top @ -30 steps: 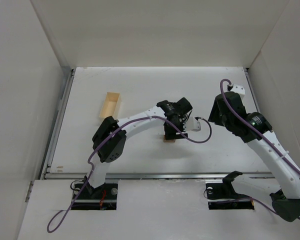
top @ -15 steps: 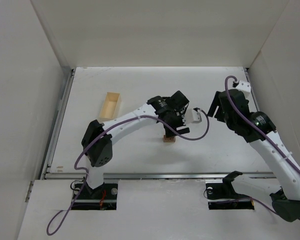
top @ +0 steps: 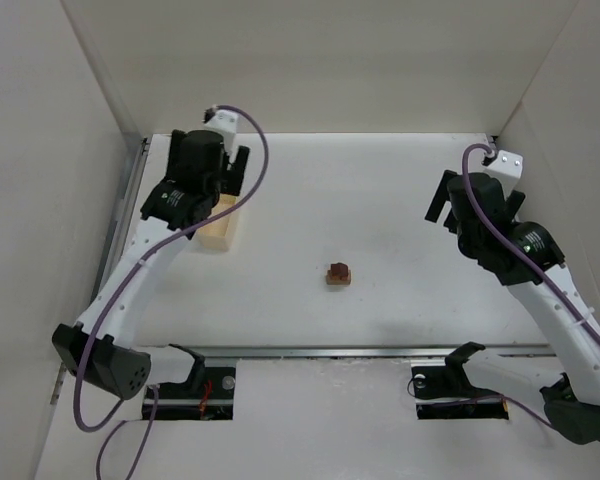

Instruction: Build the wood block tower

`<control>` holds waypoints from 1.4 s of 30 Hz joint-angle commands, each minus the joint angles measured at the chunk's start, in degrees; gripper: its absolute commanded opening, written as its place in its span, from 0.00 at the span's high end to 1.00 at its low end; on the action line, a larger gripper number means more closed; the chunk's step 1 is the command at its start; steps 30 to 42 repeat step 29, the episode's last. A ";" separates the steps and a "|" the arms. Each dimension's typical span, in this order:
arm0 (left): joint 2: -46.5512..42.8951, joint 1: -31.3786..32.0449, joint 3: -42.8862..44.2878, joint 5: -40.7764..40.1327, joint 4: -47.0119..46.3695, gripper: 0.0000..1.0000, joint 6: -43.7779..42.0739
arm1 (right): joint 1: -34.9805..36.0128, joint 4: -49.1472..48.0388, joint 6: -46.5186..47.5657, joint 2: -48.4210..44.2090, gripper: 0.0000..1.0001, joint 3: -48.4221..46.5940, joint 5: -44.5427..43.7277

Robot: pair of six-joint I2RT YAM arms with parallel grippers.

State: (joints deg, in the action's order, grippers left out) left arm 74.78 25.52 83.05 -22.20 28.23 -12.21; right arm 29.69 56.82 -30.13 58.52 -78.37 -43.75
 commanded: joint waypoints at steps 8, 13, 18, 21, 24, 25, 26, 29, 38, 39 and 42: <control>-8.60 -12.07 -9.39 -13.31 -3.44 0.00 12.90 | 0.01 -2.68 1.39 -0.68 0.00 -1.96 -2.48; -9.13 -14.00 -10.62 -11.29 -3.44 0.00 13.96 | 0.01 -4.52 1.39 -1.31 0.00 -1.35 -4.33; -9.13 -14.62 -10.62 -11.29 -2.92 0.00 14.58 | 0.01 -5.58 1.91 -2.54 0.00 -0.29 -4.33; -9.13 -14.62 -10.62 -11.29 -2.92 0.00 14.58 | 0.01 -5.58 1.92 -3.15 0.00 0.23 -4.33; -9.13 -14.62 -10.62 -11.29 -2.92 0.00 14.58 | 0.01 -5.58 1.92 -3.77 0.00 0.23 -4.33; -9.13 -14.62 -10.62 -11.29 -2.92 0.00 14.58 | 0.01 -6.10 1.92 -4.46 0.00 0.23 -3.72; -9.13 -14.62 -10.62 -11.29 -2.92 0.00 14.58 | 0.01 -6.10 1.92 -4.47 0.00 0.23 -3.71; -9.13 -14.62 -11.15 -11.29 -2.92 0.00 14.58 | 0.01 -6.63 1.92 -5.69 0.00 0.76 -3.71; -9.13 -14.62 -11.15 -11.29 -2.92 0.00 14.58 | 0.01 -6.63 1.92 -5.69 0.00 0.76 -3.71; -9.13 -14.62 -11.15 -11.29 -2.92 0.00 14.58 | 0.01 -6.63 1.92 -5.69 0.00 0.76 -3.71; -9.13 -14.62 -11.15 -11.29 -2.92 0.00 14.58 | 0.01 -6.63 1.92 -5.69 0.00 0.76 -3.71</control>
